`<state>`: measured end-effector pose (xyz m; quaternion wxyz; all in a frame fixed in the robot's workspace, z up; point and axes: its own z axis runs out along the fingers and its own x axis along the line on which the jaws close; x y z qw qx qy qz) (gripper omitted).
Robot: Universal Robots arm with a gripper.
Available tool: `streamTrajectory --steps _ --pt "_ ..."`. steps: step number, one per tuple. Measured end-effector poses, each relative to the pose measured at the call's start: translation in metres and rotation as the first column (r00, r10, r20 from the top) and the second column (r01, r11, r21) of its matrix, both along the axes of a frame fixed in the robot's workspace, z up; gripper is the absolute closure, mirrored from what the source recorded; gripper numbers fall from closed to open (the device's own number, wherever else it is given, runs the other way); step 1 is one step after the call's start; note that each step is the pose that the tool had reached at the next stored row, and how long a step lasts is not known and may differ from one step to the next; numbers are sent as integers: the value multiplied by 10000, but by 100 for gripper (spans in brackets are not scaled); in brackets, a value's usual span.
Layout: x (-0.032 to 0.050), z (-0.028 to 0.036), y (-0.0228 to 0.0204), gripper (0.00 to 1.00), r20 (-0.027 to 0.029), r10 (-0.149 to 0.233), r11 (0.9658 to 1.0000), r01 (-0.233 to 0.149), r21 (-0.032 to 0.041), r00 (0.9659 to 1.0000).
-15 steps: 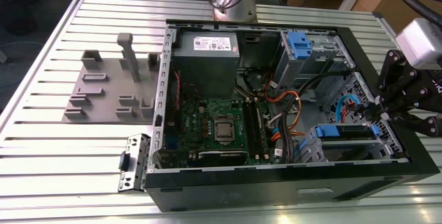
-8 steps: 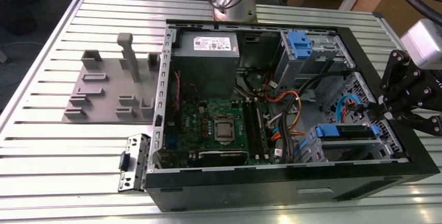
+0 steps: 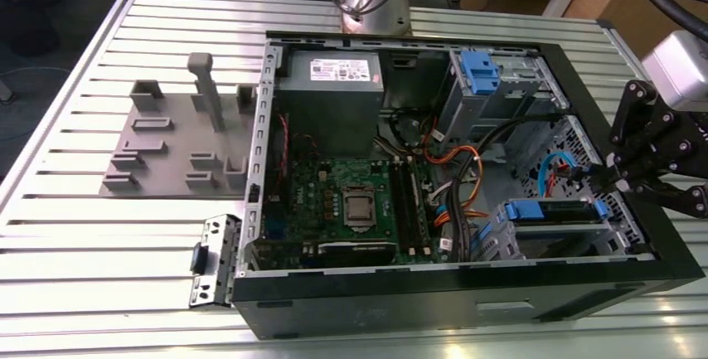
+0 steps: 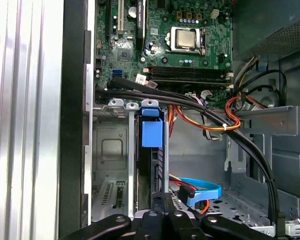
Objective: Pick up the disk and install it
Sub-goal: 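Insert the first disk wire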
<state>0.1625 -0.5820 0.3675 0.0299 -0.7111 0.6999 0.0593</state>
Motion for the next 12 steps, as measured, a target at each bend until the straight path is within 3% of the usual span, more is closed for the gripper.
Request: streamTrajectory --steps 5,9,12 --pt "2 0 0 89 0 0 10000 0 0 10000" --pt "3 0 0 65 0 0 10000 0 0 10000" --pt "4 0 14 65 1 1 10000 -1 -31 10000"
